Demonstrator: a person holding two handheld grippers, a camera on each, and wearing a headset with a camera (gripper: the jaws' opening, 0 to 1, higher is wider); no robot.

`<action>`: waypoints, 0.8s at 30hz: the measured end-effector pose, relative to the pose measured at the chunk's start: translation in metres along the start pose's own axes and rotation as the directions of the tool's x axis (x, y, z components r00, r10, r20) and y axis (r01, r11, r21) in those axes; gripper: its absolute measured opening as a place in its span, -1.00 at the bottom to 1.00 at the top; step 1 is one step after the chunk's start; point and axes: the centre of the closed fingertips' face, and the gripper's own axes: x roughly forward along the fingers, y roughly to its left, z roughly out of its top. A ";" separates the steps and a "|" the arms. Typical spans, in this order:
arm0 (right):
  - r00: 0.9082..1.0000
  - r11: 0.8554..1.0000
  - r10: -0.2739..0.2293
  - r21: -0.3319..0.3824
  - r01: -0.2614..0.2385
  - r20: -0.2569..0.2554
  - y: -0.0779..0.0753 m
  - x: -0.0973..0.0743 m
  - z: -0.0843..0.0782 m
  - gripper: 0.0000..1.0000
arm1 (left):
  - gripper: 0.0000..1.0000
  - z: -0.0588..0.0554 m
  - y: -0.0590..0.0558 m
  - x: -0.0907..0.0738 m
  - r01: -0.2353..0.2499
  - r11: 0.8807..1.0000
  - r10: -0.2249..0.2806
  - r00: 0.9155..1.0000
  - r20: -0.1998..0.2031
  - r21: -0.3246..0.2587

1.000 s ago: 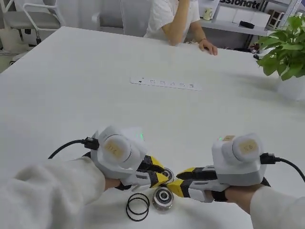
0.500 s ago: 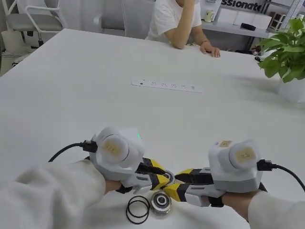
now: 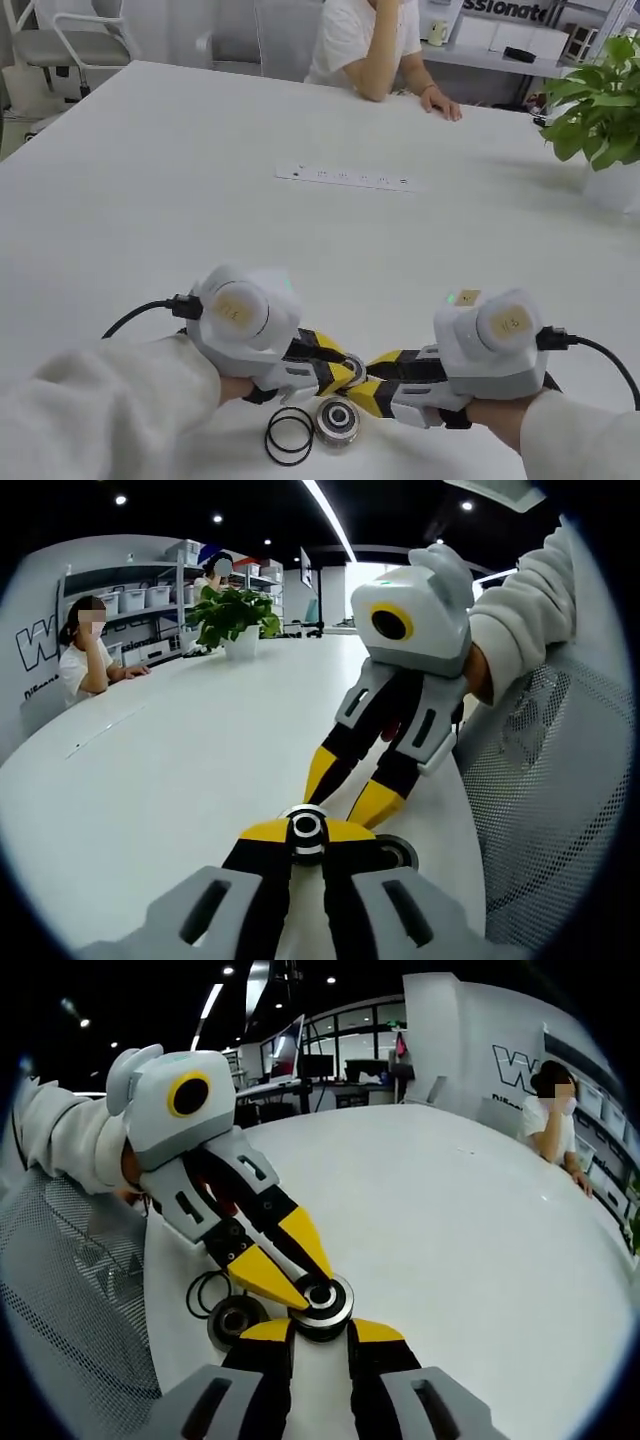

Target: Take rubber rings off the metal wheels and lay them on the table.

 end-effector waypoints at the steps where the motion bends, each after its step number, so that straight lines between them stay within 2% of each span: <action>1: 1.000 1.000 0.000 -0.002 0.000 -0.001 0.000 0.000 0.000 -0.64 | -0.89 0.000 0.000 0.000 0.000 1.000 0.000 1.000 0.000 0.000; 24: 0.999 0.999 0.010 0.043 -0.008 -0.033 0.001 -0.002 -0.003 -0.75 | -0.89 0.000 -0.001 0.000 -0.007 1.000 0.007 1.000 0.005 -0.005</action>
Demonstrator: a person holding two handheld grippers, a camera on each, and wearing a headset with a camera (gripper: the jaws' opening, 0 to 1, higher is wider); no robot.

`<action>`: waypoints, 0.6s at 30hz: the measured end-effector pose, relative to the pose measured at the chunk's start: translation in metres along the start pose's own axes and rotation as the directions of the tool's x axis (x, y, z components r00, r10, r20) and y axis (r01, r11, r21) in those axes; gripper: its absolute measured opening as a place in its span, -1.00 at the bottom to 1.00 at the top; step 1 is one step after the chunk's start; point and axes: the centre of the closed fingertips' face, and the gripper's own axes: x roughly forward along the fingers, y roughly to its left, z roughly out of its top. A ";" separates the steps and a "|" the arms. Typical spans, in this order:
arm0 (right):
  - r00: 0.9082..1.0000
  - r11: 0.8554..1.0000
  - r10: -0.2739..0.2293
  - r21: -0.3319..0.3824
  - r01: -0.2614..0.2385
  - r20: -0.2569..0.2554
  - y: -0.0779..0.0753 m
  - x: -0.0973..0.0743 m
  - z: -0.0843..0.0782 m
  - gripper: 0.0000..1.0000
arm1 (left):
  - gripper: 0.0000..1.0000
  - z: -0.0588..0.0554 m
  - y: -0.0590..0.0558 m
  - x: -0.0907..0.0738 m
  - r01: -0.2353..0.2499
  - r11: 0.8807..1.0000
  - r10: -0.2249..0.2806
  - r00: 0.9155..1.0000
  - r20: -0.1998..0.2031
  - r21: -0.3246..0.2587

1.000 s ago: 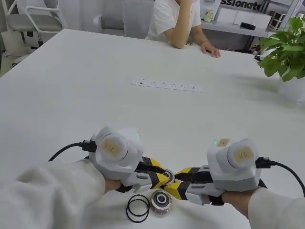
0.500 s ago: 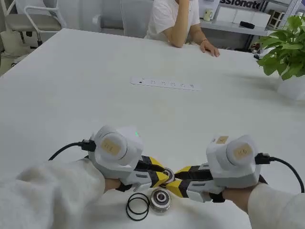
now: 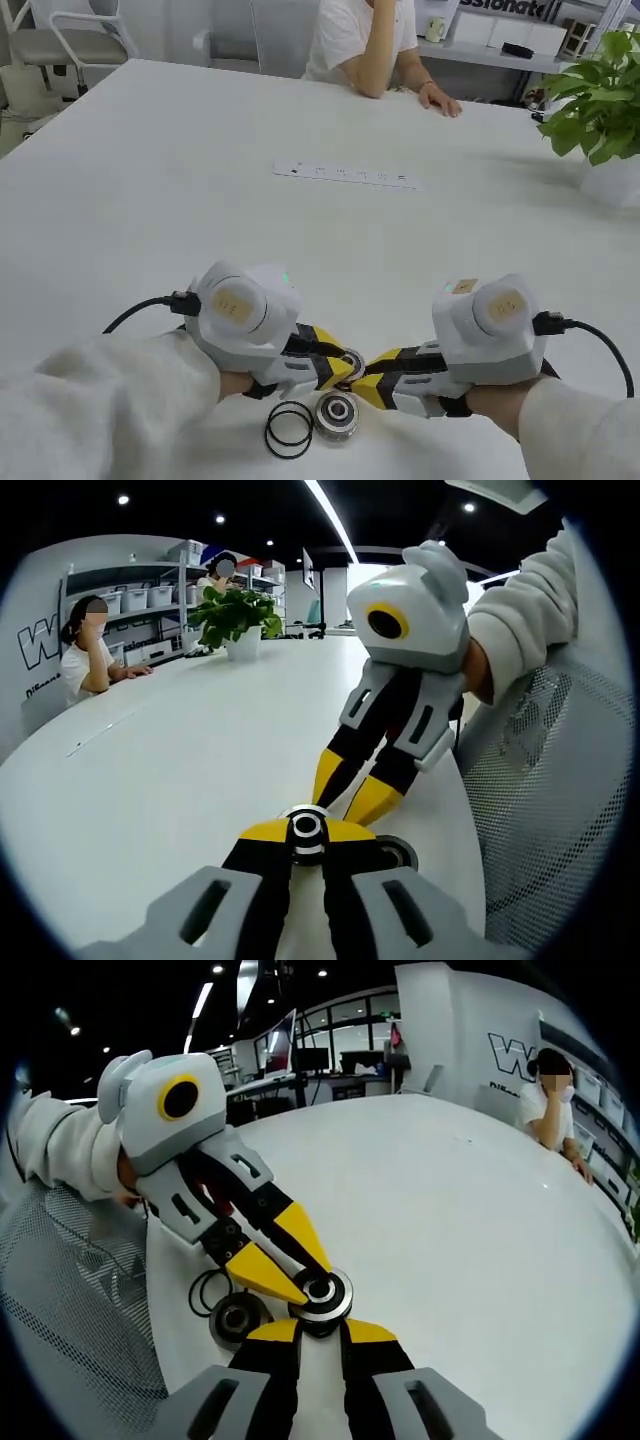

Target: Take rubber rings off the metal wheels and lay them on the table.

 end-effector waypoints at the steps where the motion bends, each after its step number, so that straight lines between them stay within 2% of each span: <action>1: 1.000 1.000 0.001 0.004 -0.001 -0.001 0.000 0.000 0.000 -0.76 | -0.89 0.000 0.000 0.000 0.000 1.000 0.000 1.000 0.000 0.000; 4: 1.000 1.000 0.003 0.015 -0.003 -0.006 -0.001 0.000 -0.001 -0.81 | -0.89 0.000 0.000 0.000 -0.001 1.000 0.001 1.000 0.000 0.000; 5: 1.000 1.000 -0.017 0.019 0.018 -0.025 -0.004 -0.001 -0.005 -0.89 | -0.89 0.000 0.000 0.000 -0.001 1.000 0.001 1.000 0.000 0.000; 6: 1.000 1.000 -0.010 0.007 0.010 -0.025 -0.003 0.000 -0.006 -0.97 | -0.89 0.000 0.000 0.000 0.000 1.000 0.000 1.000 0.001 -0.001; 7: 1.000 1.000 -0.009 0.029 0.010 -0.021 -0.003 0.000 -0.005 -0.97 | -0.89 0.000 0.000 0.000 0.000 1.000 0.000 1.000 0.001 -0.002; 12: 1.000 1.000 -0.015 0.020 0.016 -0.023 -0.003 0.000 -0.004 -0.98 | -0.89 0.000 0.000 0.000 0.000 1.000 0.000 1.000 0.002 -0.003; 18: 0.997 0.993 -0.071 0.094 0.074 -0.028 -0.016 -0.003 -0.005 -1.00 | -0.90 0.000 0.000 0.000 0.000 1.000 0.000 1.000 0.000 0.007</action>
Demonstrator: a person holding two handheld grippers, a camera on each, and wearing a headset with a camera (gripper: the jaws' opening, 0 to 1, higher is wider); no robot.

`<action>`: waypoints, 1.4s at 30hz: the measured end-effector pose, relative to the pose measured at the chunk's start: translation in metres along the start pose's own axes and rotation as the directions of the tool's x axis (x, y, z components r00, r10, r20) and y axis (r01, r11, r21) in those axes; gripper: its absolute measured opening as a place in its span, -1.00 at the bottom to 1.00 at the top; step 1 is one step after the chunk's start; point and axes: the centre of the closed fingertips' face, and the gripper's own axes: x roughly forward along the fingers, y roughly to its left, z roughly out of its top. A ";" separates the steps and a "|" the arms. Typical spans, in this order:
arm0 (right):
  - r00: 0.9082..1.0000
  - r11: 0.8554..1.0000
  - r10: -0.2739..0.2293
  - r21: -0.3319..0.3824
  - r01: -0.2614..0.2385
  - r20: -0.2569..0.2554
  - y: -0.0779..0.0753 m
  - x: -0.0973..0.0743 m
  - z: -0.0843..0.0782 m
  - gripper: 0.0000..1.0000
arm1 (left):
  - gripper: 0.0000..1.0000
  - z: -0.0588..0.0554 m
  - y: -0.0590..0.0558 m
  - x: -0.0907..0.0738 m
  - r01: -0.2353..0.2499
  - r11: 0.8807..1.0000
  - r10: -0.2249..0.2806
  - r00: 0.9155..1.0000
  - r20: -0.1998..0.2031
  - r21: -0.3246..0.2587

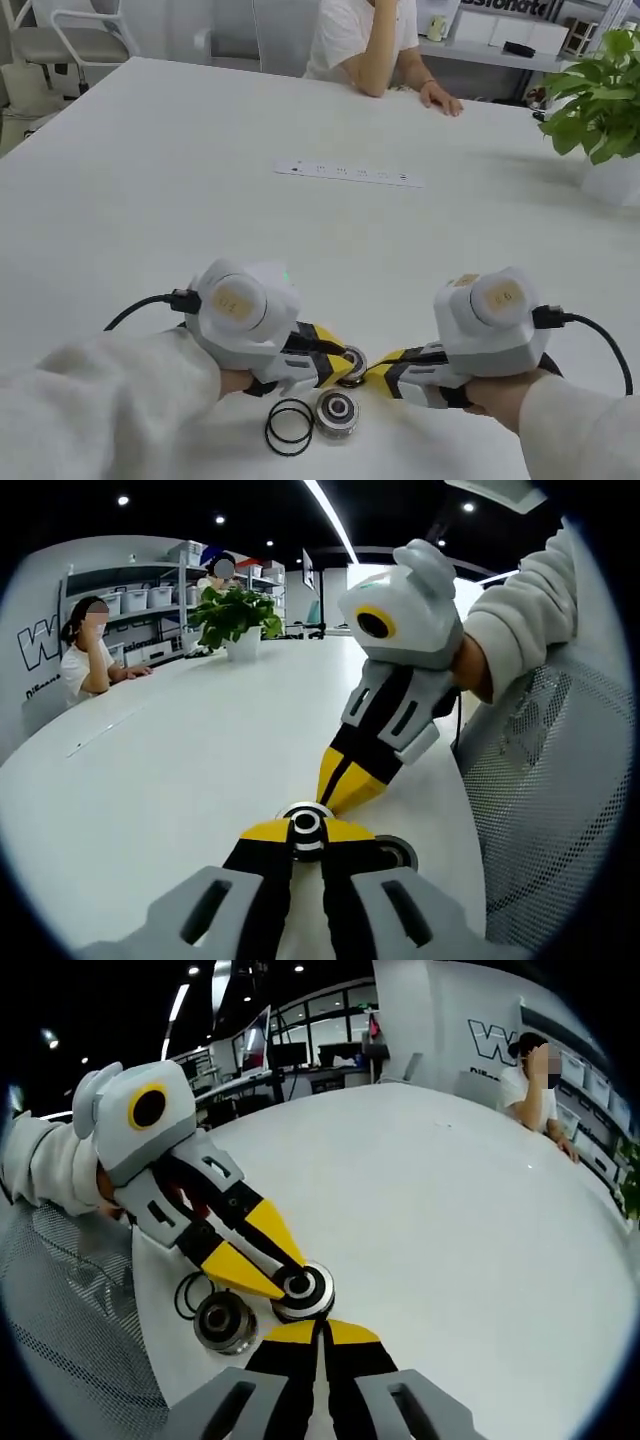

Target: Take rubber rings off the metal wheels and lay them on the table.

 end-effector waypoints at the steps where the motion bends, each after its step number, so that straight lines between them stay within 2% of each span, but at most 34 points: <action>1: 1.000 1.000 -0.007 0.023 0.006 0.008 -0.003 -0.001 0.001 -1.00 | -0.91 0.000 -0.001 0.000 0.002 1.000 -0.002 1.000 0.000 0.003; 3: 1.000 0.998 -0.009 0.065 0.008 0.018 -0.004 -0.003 0.002 -1.00 | -0.92 0.000 -0.001 0.000 0.005 1.000 -0.005 1.000 0.000 0.004; 10: 0.999 0.992 -0.014 0.127 0.008 0.042 -0.008 -0.005 0.005 -1.00 | -0.93 0.000 -0.002 0.000 0.007 1.000 -0.007 1.000 0.001 0.004; 13: 0.998 0.972 -0.001 0.235 -0.014 0.065 -0.007 -0.008 0.008 -1.00 | -0.94 0.000 -0.002 0.000 0.006 1.000 -0.006 1.000 0.004 -0.002; 16: 0.995 0.955 0.017 0.295 -0.044 0.094 -0.006 -0.010 0.013 -1.00 | -0.94 0.000 -0.002 0.000 0.006 1.000 -0.006 1.000 0.005 -0.001; 21: 0.995 0.952 0.021 0.302 -0.048 0.093 -0.006 -0.010 0.011 -1.00 | -0.94 0.000 -0.002 0.001 0.007 1.000 -0.007 1.000 0.005 -0.001; 22: 0.993 0.945 0.040 0.318 -0.073 0.109 -0.003 -0.011 0.014 -1.00 | -0.94 0.000 -0.002 0.000 0.008 1.000 -0.008 1.000 0.005 -0.002; 23: 0.993 0.942 0.039 0.328 -0.073 0.109 -0.003 -0.010 0.014 -1.00 | -0.94 0.000 -0.002 0.000 0.007 1.000 -0.007 1.000 0.005 -0.002; 25: 0.994 0.946 0.035 0.316 -0.066 0.104 -0.003 -0.010 0.013 -1.00 | -0.94 0.000 -0.002 0.001 0.007 1.000 -0.007 1.000 0.005 -0.003; 29: 0.994 0.943 0.040 0.324 -0.073 0.105 -0.003 -0.010 0.013 -1.00 | -0.94 0.001 -0.002 0.000 0.004 1.000 -0.004 1.000 0.004 -0.001; 33: 0.994 0.950 0.039 0.304 -0.069 0.105 -0.001 -0.010 0.015 -1.00 | -0.94 0.001 -0.002 0.001 0.001 1.000 -0.001 1.000 0.001 0.003; 42: 0.992 0.947 0.047 0.310 -0.081 0.117 0.001 -0.010 0.018 -1.00 | -0.94 0.000 -0.001 0.001 -0.007 1.000 0.007 1.000 -0.002 0.018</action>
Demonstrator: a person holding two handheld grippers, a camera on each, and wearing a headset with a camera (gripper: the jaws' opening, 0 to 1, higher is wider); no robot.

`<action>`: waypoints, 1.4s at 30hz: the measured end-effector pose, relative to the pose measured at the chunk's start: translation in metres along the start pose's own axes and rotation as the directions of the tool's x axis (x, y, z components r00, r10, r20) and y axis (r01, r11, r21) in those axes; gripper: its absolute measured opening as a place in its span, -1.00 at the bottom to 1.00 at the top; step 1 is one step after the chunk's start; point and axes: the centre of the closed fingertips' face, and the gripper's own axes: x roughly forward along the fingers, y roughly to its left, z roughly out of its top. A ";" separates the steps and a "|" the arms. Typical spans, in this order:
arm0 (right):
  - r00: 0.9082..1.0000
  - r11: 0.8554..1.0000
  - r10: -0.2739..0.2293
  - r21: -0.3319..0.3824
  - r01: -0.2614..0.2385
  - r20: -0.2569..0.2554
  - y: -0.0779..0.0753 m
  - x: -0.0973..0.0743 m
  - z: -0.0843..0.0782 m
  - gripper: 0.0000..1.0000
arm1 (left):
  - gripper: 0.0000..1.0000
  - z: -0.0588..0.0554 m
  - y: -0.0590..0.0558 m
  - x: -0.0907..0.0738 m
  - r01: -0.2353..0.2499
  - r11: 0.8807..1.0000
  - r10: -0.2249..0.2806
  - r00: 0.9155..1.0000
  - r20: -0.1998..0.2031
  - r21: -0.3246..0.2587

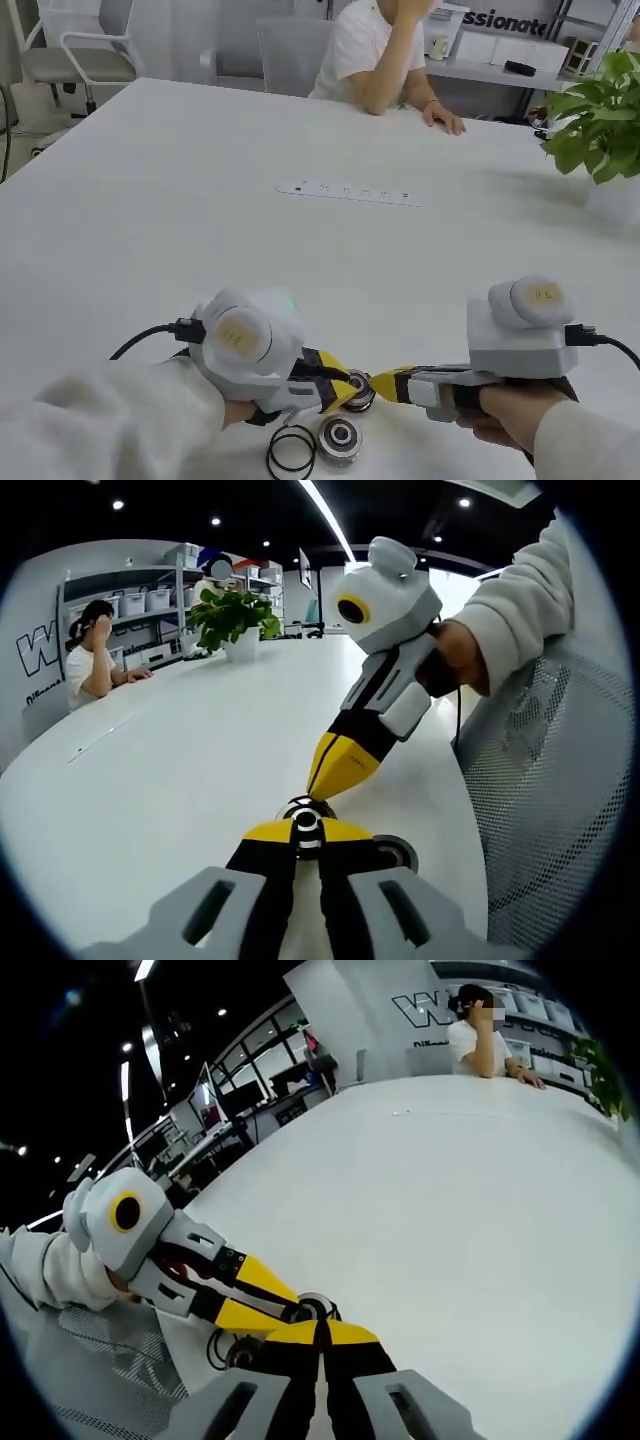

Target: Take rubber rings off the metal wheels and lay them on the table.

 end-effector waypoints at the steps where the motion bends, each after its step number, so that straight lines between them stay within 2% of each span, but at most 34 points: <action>1: 1.000 1.000 0.001 -0.002 -0.001 0.001 0.000 0.000 0.000 -1.00 | -0.94 0.000 0.000 0.000 0.000 1.000 0.000 1.000 0.000 0.000; 11: 1.000 1.000 0.019 -0.019 -0.019 0.003 0.005 0.000 0.002 -1.00 | -0.94 0.000 0.001 0.000 -0.001 1.000 0.001 1.000 0.001 -0.005; 14: 0.998 0.998 0.049 -0.031 -0.048 0.035 0.014 0.000 0.009 -1.00 | -0.94 0.000 0.000 0.000 0.000 1.000 0.000 1.000 0.002 -0.008; 15: 0.996 0.997 0.079 -0.028 -0.078 0.041 0.020 0.000 0.011 -1.00 | -0.94 0.000 0.000 0.000 -0.002 1.000 0.002 1.000 0.003 -0.009; 17: 0.998 0.997 0.056 -0.051 -0.054 0.042 0.019 0.001 0.013 -1.00 | -0.94 0.000 0.001 0.000 -0.004 1.000 0.004 1.000 0.003 -0.009; 19: 0.999 0.996 0.049 -0.075 -0.048 0.012 0.018 0.003 0.007 -1.00 | -0.94 0.000 0.001 0.000 -0.004 1.000 0.004 1.000 0.004 -0.010; 24: 0.999 0.997 0.044 -0.062 -0.044 -0.005 0.014 0.003 0.001 -1.00 | -0.94 0.000 0.000 0.000 -0.007 1.000 0.007 1.000 0.007 0.000; 27: 0.999 0.998 0.040 -0.053 -0.040 -0.001 0.013 0.002 0.003 -1.00 | -0.94 0.000 0.001 0.000 -0.007 1.000 0.007 1.000 0.010 -0.013; 31: 1.000 0.999 0.027 -0.044 -0.027 -0.006 0.009 0.002 0.002 -1.00 | -0.92 0.001 0.001 0.000 -0.001 0.998 0.002 1.000 0.007 -0.058; 35: 1.000 0.999 0.022 -0.028 -0.022 0.005 0.007 0.000 0.005 -1.00 | -0.85 0.002 -0.002 0.000 0.009 0.998 -0.010 1.000 -0.013 -0.060; 38: 1.000 1.000 0.020 -0.020 -0.020 0.013 0.005 -0.002 0.007 -1.00 | -0.81 0.002 -0.006 0.000 0.013 1.000 -0.014 0.999 -0.050 -0.029; 42: 0.999 1.000 0.016 -0.011 -0.016 0.028 0.003 -0.004 0.010 -1.00 | -0.71 0.003 -0.009 -0.001 0.030 0.999 -0.031 0.998 -0.057 -0.029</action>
